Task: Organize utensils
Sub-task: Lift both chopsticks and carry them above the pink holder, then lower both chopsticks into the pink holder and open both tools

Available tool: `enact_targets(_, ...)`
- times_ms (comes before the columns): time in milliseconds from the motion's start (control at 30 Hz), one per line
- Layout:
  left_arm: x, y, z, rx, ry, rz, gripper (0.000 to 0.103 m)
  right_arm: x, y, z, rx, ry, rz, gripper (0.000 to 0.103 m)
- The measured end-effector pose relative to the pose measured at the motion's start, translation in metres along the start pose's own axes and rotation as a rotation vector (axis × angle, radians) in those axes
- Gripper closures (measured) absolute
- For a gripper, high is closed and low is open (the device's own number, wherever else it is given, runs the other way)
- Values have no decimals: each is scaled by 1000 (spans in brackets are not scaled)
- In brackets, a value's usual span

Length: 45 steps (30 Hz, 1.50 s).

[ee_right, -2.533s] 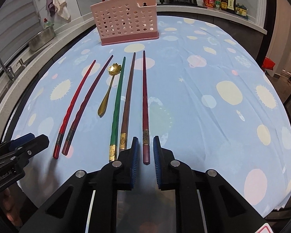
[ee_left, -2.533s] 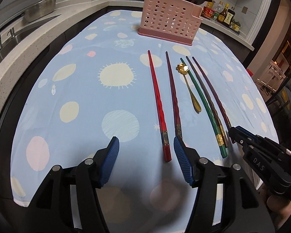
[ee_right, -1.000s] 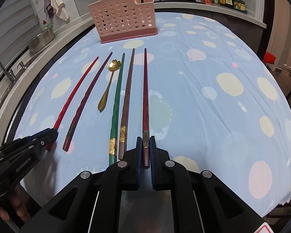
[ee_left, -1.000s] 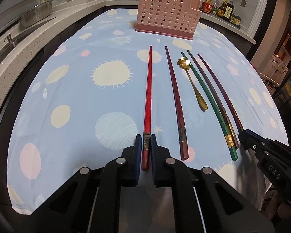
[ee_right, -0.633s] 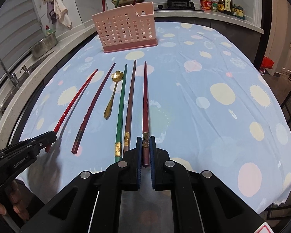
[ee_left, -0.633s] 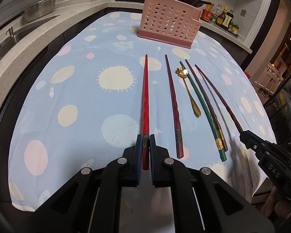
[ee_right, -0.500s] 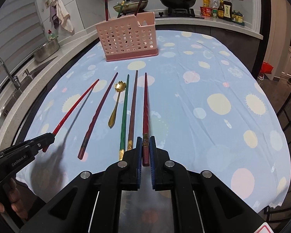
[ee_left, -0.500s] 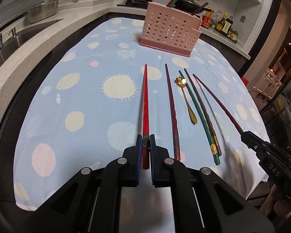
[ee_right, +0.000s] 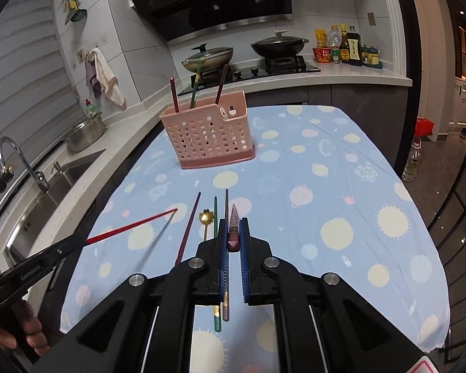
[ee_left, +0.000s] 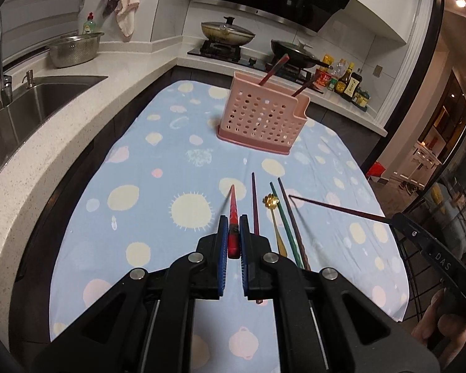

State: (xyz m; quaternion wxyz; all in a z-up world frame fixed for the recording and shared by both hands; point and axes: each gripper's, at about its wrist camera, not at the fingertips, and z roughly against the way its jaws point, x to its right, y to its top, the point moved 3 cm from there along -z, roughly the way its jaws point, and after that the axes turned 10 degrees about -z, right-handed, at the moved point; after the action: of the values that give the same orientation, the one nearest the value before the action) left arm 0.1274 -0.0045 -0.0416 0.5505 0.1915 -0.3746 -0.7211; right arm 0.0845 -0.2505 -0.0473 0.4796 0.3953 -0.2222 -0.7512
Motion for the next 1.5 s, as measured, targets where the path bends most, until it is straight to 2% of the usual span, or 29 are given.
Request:
enact_targets(433, -4, 68, 5, 136, 20, -15, 96, -8, 46, 0, 84, 32, -30, 96)
enact_targets(933, -4, 134, -12, 216, 14, -33, 96, -25, 103, -8, 168, 82, -38, 96)
enact_targets(1133, -5, 176, -10, 283, 7, -39, 96, -35, 146, -17, 201, 153, -76, 96)
enact_targets(1300, -6, 223, -8, 357, 22, -59, 96, -49, 189, -27, 230, 217, -100, 96)
enact_targets(1500, -7, 275, -13, 429, 56, -86, 96, -71, 230, -47, 281, 234, -80, 96)
